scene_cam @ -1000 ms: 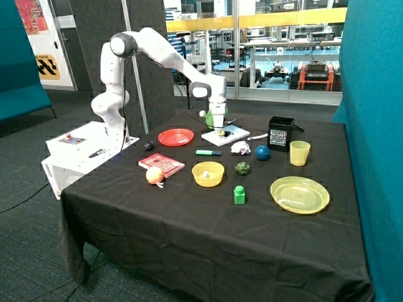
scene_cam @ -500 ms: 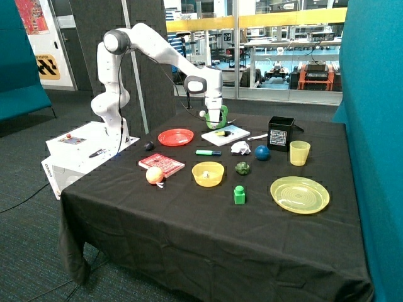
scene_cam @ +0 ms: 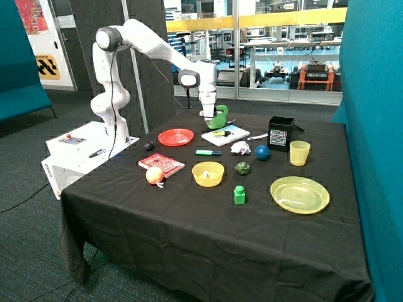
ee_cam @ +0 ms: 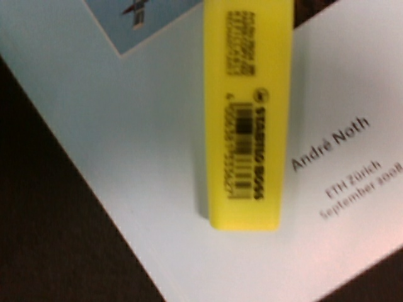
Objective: Put a highlighter on each book
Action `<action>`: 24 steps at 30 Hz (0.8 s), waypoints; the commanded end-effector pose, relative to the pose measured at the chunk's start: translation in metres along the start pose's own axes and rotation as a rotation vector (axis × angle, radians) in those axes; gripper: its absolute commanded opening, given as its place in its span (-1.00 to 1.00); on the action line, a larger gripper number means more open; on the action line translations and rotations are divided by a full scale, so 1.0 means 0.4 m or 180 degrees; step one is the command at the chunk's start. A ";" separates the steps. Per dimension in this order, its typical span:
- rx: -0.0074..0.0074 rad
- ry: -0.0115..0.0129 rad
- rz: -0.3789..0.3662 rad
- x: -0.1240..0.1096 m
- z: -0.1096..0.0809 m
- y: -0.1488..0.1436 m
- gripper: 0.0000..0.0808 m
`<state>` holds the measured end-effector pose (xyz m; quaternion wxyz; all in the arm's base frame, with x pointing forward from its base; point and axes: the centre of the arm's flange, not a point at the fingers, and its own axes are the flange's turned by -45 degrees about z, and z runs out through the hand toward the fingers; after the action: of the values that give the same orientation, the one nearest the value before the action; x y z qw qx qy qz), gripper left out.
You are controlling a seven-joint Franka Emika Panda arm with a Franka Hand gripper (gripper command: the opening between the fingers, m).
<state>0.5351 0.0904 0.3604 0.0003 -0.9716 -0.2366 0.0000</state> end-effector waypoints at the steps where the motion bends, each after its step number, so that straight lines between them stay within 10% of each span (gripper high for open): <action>1: -0.00020 -0.00007 0.0058 -0.031 -0.030 0.022 1.00; 24: -0.00020 -0.00006 0.0399 -0.123 -0.039 0.230 0.43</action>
<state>0.5324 0.0269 0.3757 0.0003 -0.9797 -0.2006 -0.0006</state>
